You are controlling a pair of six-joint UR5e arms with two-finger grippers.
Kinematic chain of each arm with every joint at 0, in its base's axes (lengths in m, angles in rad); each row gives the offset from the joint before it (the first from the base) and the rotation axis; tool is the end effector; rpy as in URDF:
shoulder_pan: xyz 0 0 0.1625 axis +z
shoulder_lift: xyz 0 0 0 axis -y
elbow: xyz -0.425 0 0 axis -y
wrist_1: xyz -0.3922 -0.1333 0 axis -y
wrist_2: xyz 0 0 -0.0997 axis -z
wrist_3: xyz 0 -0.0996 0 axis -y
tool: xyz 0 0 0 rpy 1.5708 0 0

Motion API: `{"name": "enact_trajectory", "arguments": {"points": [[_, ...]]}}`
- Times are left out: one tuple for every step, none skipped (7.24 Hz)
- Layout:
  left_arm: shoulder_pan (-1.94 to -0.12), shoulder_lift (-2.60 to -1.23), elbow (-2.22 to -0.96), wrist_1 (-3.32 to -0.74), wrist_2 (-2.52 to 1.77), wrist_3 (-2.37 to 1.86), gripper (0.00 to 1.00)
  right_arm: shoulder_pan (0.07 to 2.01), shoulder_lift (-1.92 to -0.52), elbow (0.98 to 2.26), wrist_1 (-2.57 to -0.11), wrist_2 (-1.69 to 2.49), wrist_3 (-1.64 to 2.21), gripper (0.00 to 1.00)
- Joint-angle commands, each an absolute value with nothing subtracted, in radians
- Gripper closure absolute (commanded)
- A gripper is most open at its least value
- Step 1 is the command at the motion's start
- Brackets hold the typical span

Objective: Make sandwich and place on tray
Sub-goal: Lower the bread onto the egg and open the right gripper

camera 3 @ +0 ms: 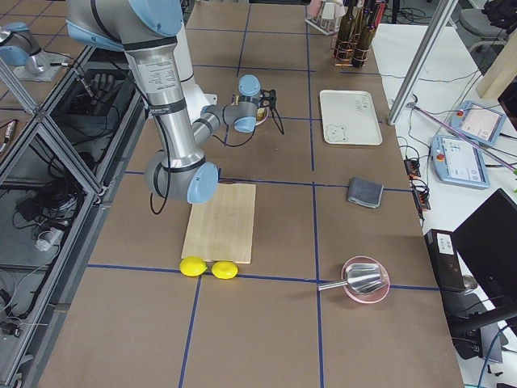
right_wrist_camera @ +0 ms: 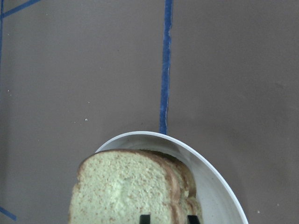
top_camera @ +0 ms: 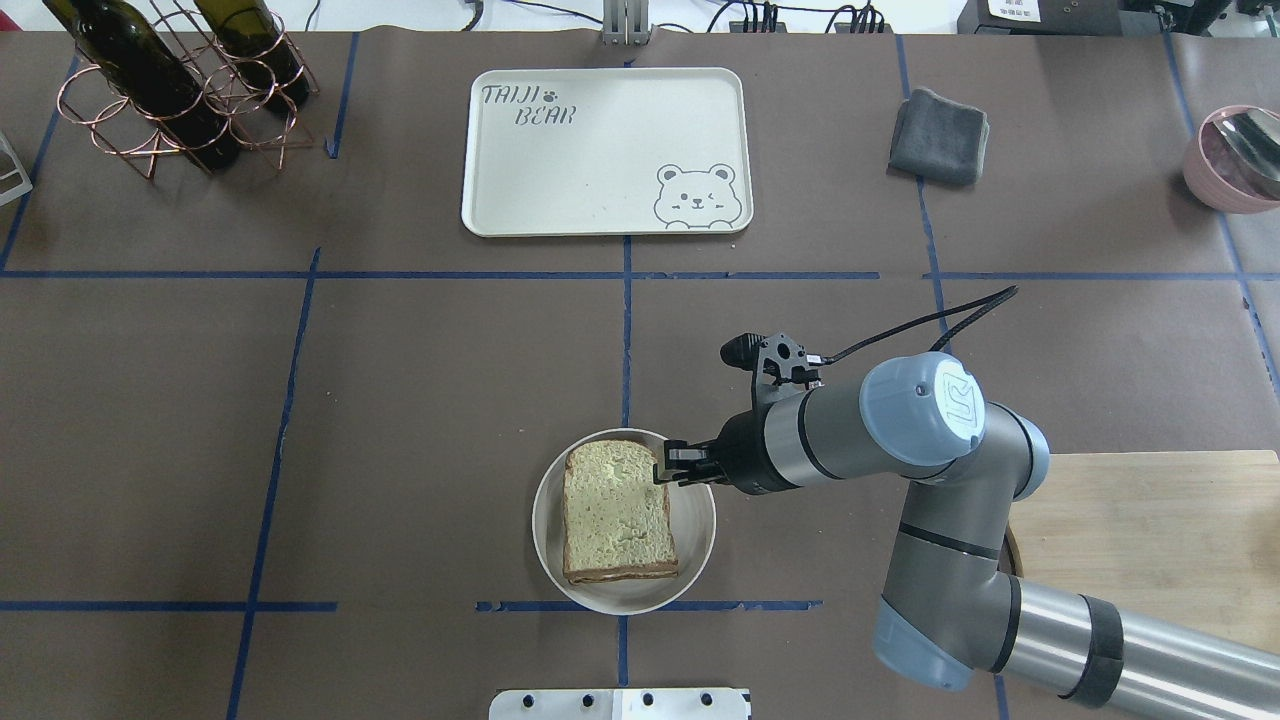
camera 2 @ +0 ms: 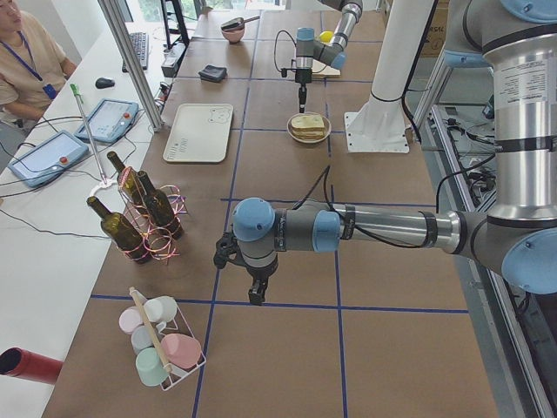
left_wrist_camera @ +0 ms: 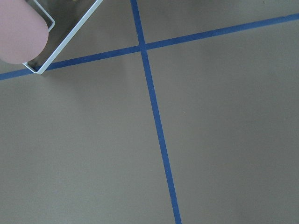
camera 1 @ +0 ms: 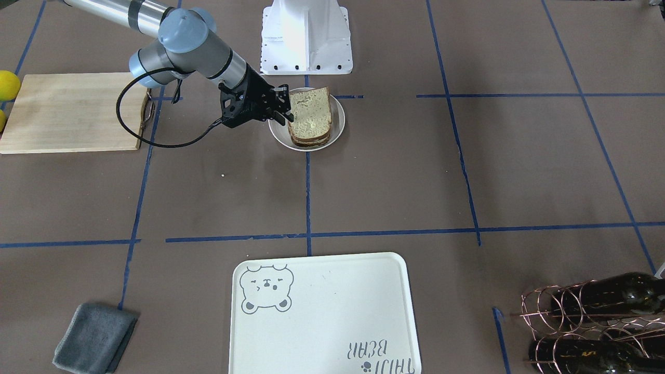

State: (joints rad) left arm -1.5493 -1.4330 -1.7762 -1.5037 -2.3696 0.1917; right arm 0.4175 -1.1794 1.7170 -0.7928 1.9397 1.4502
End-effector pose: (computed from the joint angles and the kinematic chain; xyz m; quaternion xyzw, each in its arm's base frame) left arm -0.0526 -0.4339 0.6264 0.0333 0.3874 0.0981 0.9161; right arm -0.5218 -0.3380 0.2815 0.0198 -0.6180 0.0042 0.7859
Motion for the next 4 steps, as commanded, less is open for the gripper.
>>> {"name": "enact_trajectory", "arguments": {"points": [[-1.549, -1.434, -1.781, -1.506, -2.37, 0.192, 0.0, 0.471, -1.18, 1.735, -0.878, 1.974, 1.447, 0.0], [-1.549, -1.434, -1.793, -1.508, -2.368, 0.195, 0.0, 0.526, -1.18, 1.743, -0.938, 2.011, 1.421, 0.0], [-1.548, -1.434, -1.808, -1.522, -2.367, 0.193, 0.0, 0.59, -1.181, 1.741, -1.016, 2.066, 1.31, 0.0], [-1.543, -1.437, -1.816, -1.531, -2.368, 0.192, 0.0, 0.663, -1.183, 1.737, -1.107, 2.115, 1.178, 0.0]]}}
